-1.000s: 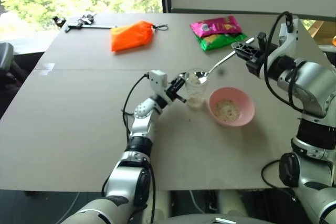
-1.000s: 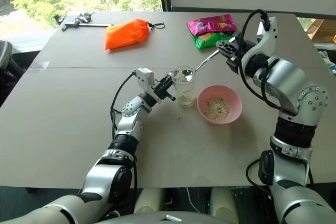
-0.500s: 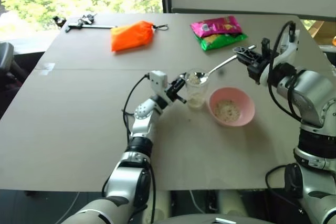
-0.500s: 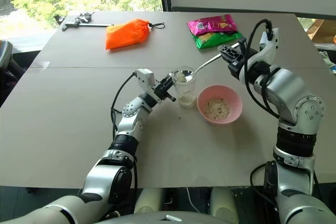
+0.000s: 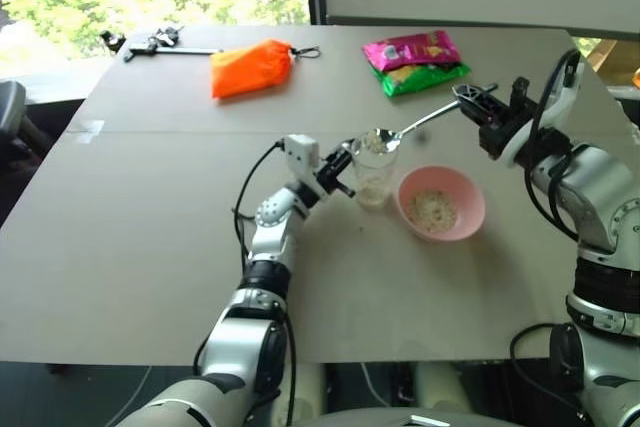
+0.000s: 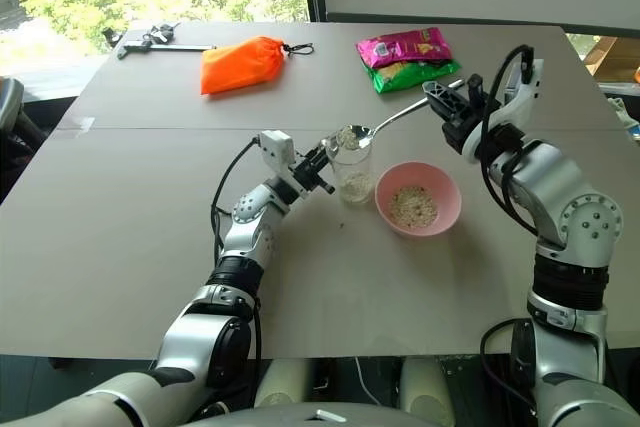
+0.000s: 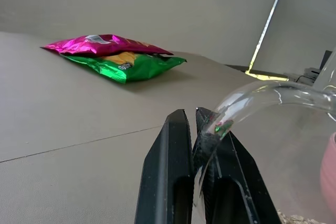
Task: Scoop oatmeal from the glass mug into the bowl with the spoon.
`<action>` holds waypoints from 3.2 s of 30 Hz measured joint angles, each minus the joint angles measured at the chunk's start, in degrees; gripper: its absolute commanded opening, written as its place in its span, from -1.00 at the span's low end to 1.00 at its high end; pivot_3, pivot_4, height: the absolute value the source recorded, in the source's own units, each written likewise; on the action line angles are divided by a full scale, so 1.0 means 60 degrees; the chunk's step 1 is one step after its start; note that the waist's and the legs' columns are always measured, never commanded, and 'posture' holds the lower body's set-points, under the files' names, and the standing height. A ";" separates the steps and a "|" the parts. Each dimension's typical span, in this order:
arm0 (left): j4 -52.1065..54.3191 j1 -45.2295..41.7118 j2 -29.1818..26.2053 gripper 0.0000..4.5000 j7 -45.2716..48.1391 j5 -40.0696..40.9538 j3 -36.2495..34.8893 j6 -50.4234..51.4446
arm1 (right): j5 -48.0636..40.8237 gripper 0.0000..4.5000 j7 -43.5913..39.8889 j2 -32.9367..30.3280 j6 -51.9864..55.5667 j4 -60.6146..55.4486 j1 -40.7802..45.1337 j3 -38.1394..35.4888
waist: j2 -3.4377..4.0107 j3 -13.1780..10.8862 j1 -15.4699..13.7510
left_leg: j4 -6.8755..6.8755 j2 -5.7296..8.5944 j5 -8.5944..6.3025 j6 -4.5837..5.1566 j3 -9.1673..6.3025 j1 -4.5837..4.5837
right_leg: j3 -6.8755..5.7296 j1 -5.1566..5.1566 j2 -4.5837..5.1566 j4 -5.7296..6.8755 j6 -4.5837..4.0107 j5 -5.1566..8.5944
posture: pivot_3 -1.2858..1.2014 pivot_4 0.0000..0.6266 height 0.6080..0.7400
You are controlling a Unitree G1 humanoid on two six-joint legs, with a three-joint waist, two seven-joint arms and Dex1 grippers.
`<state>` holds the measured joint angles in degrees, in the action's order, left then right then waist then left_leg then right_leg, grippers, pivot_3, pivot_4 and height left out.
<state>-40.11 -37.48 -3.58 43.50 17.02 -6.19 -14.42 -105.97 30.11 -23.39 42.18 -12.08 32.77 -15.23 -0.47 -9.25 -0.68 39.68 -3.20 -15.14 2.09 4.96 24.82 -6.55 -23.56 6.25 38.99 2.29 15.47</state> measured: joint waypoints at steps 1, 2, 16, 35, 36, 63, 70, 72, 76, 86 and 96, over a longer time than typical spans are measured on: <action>-0.0002 -0.0004 -0.0001 -0.96 -0.0001 0.0000 -0.0001 0.0000 | 0.0041 -1.00 -0.0028 0.0000 0.0000 -0.0034 -0.0001 0.0048 | 0.0000 0.0000 0.0000 | 0.0000 0.0000 0.0000 0.0000 0.0000 0.0000 | 0.0000 0.0000 0.0000 -0.0001 0.0000 0.0000 | 0.03 -0.52 0.33; -0.0008 -0.0013 0.0000 -0.96 0.0000 0.0000 0.0000 0.0000 | 0.0058 -1.00 -0.0056 0.0001 -0.0001 -0.0055 -0.0001 0.0076 | -0.0001 0.0000 -0.0002 | 0.0000 0.0000 0.0000 0.0000 0.0000 0.0000 | 0.0000 0.0000 0.0000 -0.0001 0.0000 0.0000 | 0.03 -0.52 0.33; -0.0204 -0.0105 0.0018 -0.96 0.0004 0.0001 -0.0009 -0.0143 | -0.0434 -1.00 -0.0102 -0.0162 -0.0432 -0.0682 -0.0114 0.0077 | -0.0003 -0.0002 -0.0017 | 0.0000 0.0000 0.0000 0.0000 -0.0001 0.0002 | -0.0001 0.0000 0.0000 -0.0004 0.0000 0.0000 | 0.03 -0.52 0.33; -0.0265 -0.0116 -0.0287 -0.96 0.0109 0.0043 -0.0112 -0.0163 | -0.0854 -1.00 -0.0664 -0.2334 0.0281 -0.1370 -0.3535 -0.1994 | -0.0003 -0.0002 0.0006 | -0.0001 -0.0001 -0.0001 0.0002 0.0009 -0.0018 | 0.0018 0.0003 -0.0006 0.0007 0.0001 -0.0001 | 0.03 -0.52 0.33; -0.0266 -0.0116 -0.0285 -0.96 0.0114 0.0043 -0.0111 -0.0164 | -0.0849 -1.00 -0.0664 -0.2477 0.0296 -0.1368 -0.3526 -0.1899 | -0.0003 -0.0002 0.0004 | -0.0001 -0.0001 -0.0001 0.0002 0.0006 -0.0018 | 0.0017 0.0003 -0.0008 0.0006 0.0001 -0.0001 | 0.03 -0.52 0.33; -0.0285 -0.0148 -0.0165 -0.96 0.0072 0.0018 -0.0087 -0.0191 | 0.4700 -1.00 -0.4079 -0.4649 0.2199 -0.2275 -0.0706 0.0625 | -0.0033 -0.0015 -0.0031 | 0.0015 0.0000 0.0000 -0.0001 0.0007 -0.0007 | 0.0009 0.0009 0.0001 -0.0005 0.0010 -0.0007 | 0.03 -0.52 0.33; -0.0285 -0.0128 -0.0157 -0.96 0.0008 0.0010 -0.0091 -0.0213 | 0.2030 -1.00 -0.1634 -0.2547 0.1208 -0.1162 0.1408 0.0208 | -0.0024 -0.0014 0.0017 | 0.0022 -0.0011 0.0001 -0.0002 0.0008 -0.0014 | 0.0017 0.0000 -0.0012 0.0022 0.0008 -0.0007 | 0.03 -0.52 0.33; -0.0285 -0.0127 -0.0127 -0.96 0.0007 0.0006 -0.0078 -0.0224 | 0.1847 -1.00 -0.1457 -0.2214 0.1048 -0.1113 0.2024 0.0372 | -0.0024 -0.0014 -0.0018 | 0.0024 -0.0008 0.0000 0.0000 0.0008 -0.0006 | 0.0015 0.0001 -0.0010 0.0013 0.0009 -0.0007 | 0.03 -0.52 0.33; -0.0286 -0.0136 -0.0170 -0.96 -0.0041 0.0002 -0.0087 -0.0273 | 0.2017 -1.00 -0.1776 -0.1819 0.1236 -0.1168 0.2369 0.1214 | -0.0027 -0.0012 -0.0015 | 0.0023 -0.0007 -0.0003 0.0004 0.0011 -0.0001 | 0.0015 0.0002 -0.0008 0.0003 0.0009 -0.0008 | 0.03 -0.52 0.33; -0.0285 -0.0132 -0.0231 -0.99 -0.0078 -0.0016 -0.0069 -0.0360 | 0.5524 -0.85 -0.3853 -0.2136 0.1820 -0.1469 0.1978 0.2948 | -0.0027 -0.0012 -0.0005 | 0.0024 -0.0007 -0.0003 0.0004 0.0009 -0.0002 | 0.0013 0.0001 -0.0007 0.0006 0.0009 -0.0008 | 0.03 -0.52 0.33; -0.0284 -0.0110 -0.0423 -1.00 -0.0171 0.0006 -0.0096 -0.0375 | 0.6961 0.15 -0.4276 -0.1272 0.1634 -0.1147 0.2005 0.2354 | -0.0027 -0.0012 0.0007 | 0.0027 -0.0007 -0.0002 0.0003 0.0009 -0.0005 | 0.0013 0.0001 -0.0008 0.0012 0.0009 -0.0009 | 0.03 -0.52 0.33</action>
<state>-41.81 -38.14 -6.12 42.48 17.06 -6.77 -16.68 -64.20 4.46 -31.02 51.99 -18.96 44.80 -1.10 -0.63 -9.33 -0.64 39.84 -3.24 -15.15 2.11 5.02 24.79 -6.47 -23.55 6.20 39.05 2.34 15.42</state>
